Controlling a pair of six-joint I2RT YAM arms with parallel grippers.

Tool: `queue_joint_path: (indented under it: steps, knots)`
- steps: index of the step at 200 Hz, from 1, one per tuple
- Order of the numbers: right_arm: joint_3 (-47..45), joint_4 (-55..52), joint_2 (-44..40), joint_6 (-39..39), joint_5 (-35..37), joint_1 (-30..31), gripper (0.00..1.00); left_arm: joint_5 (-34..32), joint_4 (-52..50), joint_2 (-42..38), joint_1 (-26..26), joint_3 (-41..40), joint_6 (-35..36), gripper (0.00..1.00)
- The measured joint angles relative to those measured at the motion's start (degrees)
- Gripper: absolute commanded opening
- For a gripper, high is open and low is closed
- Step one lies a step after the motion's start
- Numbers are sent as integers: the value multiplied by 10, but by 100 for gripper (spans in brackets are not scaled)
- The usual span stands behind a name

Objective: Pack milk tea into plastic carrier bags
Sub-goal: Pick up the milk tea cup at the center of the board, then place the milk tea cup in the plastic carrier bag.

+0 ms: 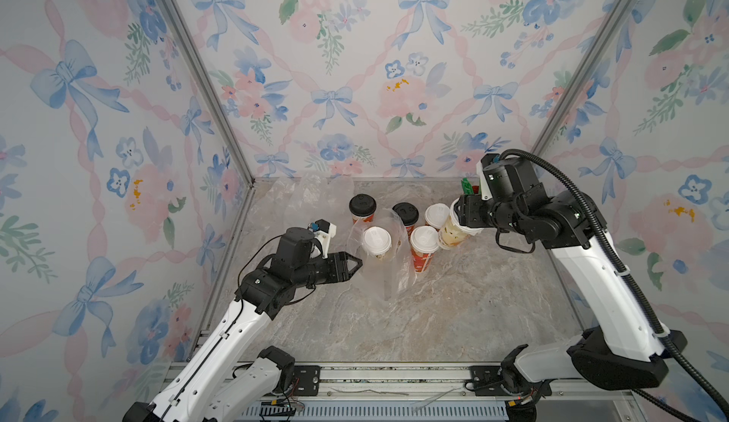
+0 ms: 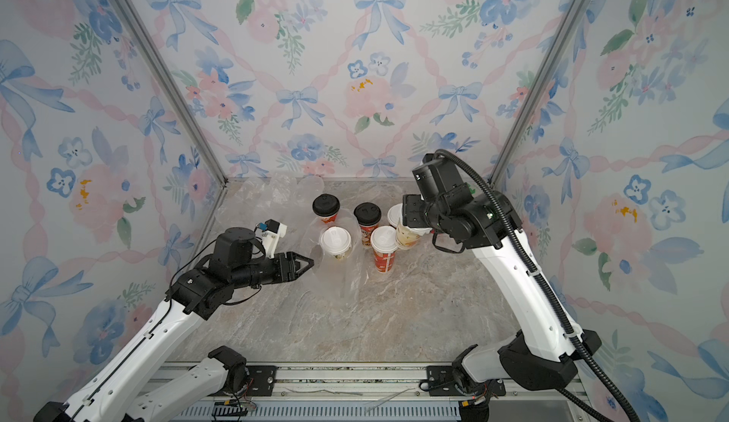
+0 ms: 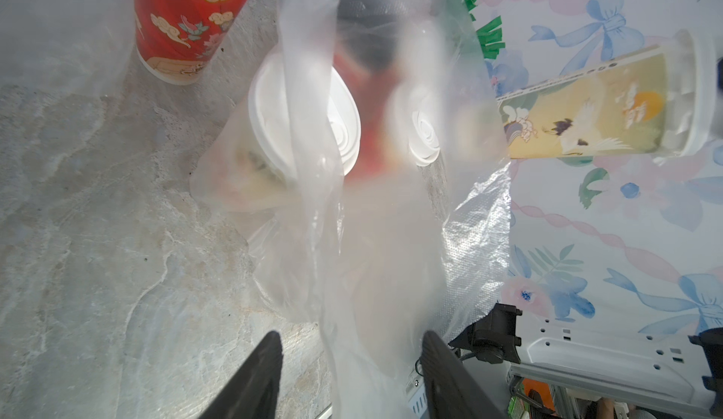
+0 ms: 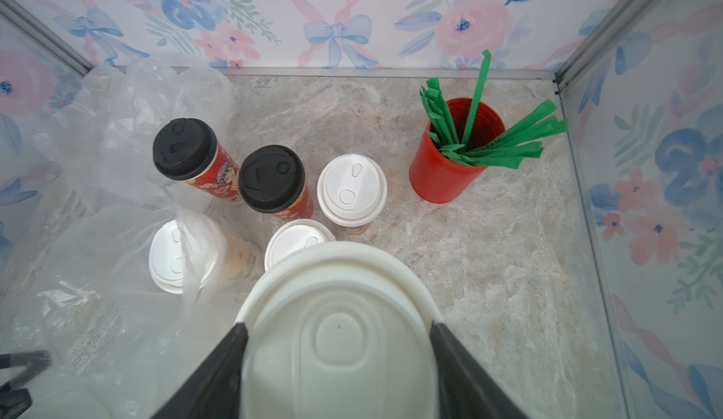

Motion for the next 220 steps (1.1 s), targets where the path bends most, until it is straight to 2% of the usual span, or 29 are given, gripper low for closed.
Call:
queue_joint_path:
  steps: [48, 89, 149, 220]
  knots:
    - [195, -83, 101, 18, 13, 82, 67, -17, -1, -1, -34, -10, -13, 46]
    - [294, -112, 150, 28, 18, 136, 66, -23, -1, -15, -48, -18, -24, 34]
    - [323, -111, 158, 37, 20, 188, 65, -26, -1, -22, -63, -22, -34, 17]
    - [336, -77, 158, 41, 20, 239, 63, -28, -1, -21, -73, -23, -36, 11]
